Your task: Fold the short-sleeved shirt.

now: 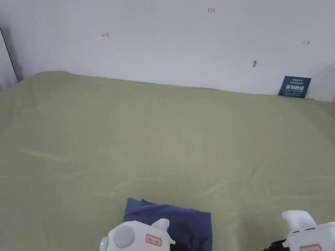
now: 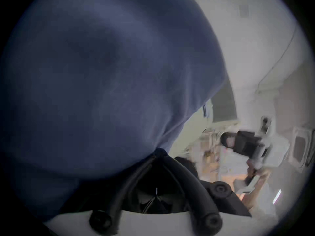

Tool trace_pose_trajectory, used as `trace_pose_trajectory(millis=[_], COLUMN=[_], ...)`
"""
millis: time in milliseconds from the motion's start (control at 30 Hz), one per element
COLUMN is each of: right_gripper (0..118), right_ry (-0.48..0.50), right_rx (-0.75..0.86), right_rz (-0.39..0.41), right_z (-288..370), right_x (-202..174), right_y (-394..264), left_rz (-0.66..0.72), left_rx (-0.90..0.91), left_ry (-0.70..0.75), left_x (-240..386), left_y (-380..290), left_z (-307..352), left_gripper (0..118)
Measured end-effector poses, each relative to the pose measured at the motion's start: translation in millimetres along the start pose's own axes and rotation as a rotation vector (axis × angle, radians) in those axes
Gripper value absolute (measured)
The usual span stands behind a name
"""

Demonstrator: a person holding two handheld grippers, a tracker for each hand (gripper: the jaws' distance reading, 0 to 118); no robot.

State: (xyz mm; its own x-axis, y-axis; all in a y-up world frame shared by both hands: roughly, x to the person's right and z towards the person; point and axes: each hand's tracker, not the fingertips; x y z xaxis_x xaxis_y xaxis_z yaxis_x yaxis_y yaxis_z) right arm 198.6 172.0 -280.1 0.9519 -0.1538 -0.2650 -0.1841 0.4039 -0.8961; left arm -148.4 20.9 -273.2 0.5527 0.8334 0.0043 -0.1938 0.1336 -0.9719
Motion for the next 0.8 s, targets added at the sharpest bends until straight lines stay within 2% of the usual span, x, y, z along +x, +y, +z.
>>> trace_pose_trajectory(millis=[33, 167, 267, 367, 500, 567, 633, 700, 800], right_gripper=[0, 0, 0, 0, 0, 0, 0, 0, 0], right_ry=[0.002, 0.032, 0.116, 0.202, 0.227, 0.301, 0.324, 0.337, 0.297], right_rx=[0.000, -0.009, 0.010, 0.013, 0.004, -0.020, -0.052, -0.072, -0.122], right_rz=[0.002, 0.001, -0.013, -0.013, 0.006, -0.038, -0.075, -0.090, -0.133], right_z=[0.6, -2.5, -9.0, -21.1, -47.1, -63.4, -80.0, -99.9, -134.1], right_x=[-1.2, -13.6, -33.9, -59.4, -95.7, -107.8, -116.7, -119.0, -113.8], right_y=[-0.3, 5.7, 16.8, 34.0, 57.4, 65.2, 69.8, 71.7, 68.1], left_rz=[0.005, -0.144, -0.177, -0.212, -0.125, -0.080, -0.047, -0.021, 0.013], left_rx=[0.001, 0.020, 0.087, 0.193, 0.292, 0.318, 0.335, 0.337, 0.314], left_ry=[0.026, 0.125, 0.093, 0.183, 0.285, 0.285, 0.276, 0.258, 0.246], left_x=[4.6, 31.1, 40.5, 35.7, 10.0, -3.8, -16.9, -29.0, -43.5], left_y=[1.4, 9.8, 16.7, 23.3, 28.5, 27.1, 24.4, 20.1, 14.3], left_z=[5.0, 45.3, 91.7, 143.5, 193.1, 206.7, 211.3, 211.4, 204.8], left_gripper=[0, 0, 0, 0, 0, 0, 0, 0, 0])
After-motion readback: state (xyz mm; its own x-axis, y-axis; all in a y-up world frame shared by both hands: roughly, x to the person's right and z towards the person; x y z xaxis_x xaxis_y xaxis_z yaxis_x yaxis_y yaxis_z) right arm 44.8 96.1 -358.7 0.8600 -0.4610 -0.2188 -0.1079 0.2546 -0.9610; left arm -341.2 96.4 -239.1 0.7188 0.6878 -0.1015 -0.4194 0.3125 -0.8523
